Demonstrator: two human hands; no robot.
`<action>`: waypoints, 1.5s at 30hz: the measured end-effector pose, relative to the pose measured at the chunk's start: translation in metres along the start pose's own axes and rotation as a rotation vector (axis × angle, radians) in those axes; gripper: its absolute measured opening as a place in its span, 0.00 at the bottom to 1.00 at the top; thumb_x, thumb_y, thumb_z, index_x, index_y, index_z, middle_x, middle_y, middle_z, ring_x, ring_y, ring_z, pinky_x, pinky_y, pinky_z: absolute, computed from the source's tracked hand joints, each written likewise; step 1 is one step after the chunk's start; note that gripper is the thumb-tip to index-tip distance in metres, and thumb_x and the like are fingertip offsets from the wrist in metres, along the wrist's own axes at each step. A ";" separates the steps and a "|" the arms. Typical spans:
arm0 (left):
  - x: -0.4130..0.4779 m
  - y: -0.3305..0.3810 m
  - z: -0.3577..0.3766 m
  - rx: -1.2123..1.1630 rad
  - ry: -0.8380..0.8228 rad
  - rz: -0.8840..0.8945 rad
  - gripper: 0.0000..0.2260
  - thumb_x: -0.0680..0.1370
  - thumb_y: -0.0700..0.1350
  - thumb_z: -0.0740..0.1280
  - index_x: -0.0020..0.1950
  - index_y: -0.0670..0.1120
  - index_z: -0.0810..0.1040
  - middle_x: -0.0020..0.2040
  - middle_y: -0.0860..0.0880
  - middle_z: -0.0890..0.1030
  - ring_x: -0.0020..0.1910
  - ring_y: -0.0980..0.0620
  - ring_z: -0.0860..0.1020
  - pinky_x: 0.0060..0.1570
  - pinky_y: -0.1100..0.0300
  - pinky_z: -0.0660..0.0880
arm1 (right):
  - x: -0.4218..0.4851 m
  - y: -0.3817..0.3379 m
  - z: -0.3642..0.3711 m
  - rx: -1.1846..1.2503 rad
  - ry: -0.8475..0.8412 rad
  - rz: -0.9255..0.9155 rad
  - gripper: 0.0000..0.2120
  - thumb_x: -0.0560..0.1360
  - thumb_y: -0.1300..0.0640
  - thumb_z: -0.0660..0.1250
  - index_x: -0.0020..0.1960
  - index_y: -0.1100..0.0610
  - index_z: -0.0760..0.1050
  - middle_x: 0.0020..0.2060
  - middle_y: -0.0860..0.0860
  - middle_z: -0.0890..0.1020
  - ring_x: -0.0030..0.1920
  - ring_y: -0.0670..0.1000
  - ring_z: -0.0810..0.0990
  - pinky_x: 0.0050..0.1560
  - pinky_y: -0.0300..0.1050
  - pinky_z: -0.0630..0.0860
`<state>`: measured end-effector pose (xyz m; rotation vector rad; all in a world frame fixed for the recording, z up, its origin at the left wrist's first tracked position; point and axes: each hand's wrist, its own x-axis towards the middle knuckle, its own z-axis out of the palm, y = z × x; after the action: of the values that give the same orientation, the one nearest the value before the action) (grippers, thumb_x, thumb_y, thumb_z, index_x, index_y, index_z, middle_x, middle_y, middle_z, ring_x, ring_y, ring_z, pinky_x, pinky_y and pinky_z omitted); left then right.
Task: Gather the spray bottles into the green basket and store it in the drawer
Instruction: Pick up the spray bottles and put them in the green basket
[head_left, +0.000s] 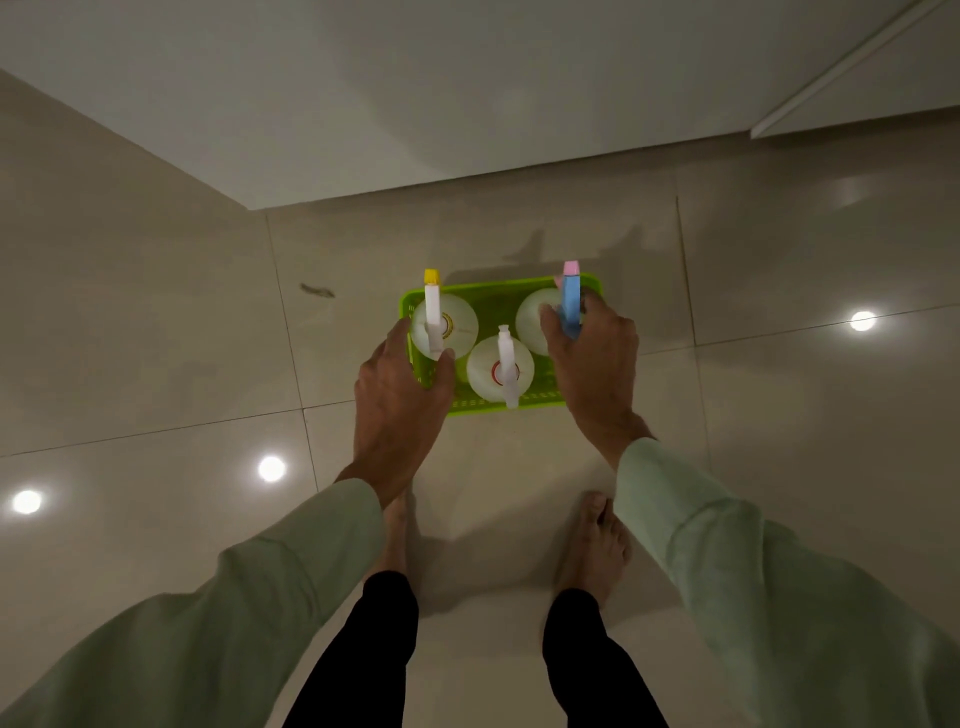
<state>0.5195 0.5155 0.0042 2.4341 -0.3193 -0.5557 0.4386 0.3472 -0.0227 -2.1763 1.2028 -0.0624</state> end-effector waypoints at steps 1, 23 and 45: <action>-0.001 0.001 0.000 -0.002 0.000 0.000 0.20 0.76 0.54 0.67 0.66 0.50 0.72 0.54 0.50 0.83 0.46 0.49 0.82 0.47 0.57 0.76 | -0.003 -0.001 -0.003 0.034 0.013 0.005 0.17 0.78 0.48 0.69 0.56 0.62 0.77 0.40 0.55 0.79 0.38 0.55 0.77 0.42 0.52 0.76; -0.002 0.016 -0.005 -0.034 -0.009 -0.052 0.20 0.77 0.53 0.67 0.67 0.48 0.73 0.57 0.48 0.83 0.48 0.45 0.83 0.50 0.48 0.80 | -0.070 -0.020 0.025 -0.097 0.077 -0.155 0.06 0.75 0.59 0.73 0.45 0.62 0.79 0.30 0.57 0.83 0.30 0.61 0.81 0.27 0.48 0.76; 0.004 -0.036 0.014 -0.077 -0.127 -0.295 0.36 0.76 0.47 0.67 0.79 0.47 0.53 0.77 0.44 0.63 0.75 0.42 0.64 0.71 0.45 0.65 | -0.047 0.073 0.014 0.237 0.065 0.362 0.29 0.78 0.50 0.69 0.75 0.58 0.64 0.65 0.59 0.74 0.65 0.60 0.73 0.65 0.57 0.73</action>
<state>0.5201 0.5347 -0.0297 2.3907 0.0128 -0.8365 0.3621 0.3633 -0.0623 -1.7405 1.5254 -0.1164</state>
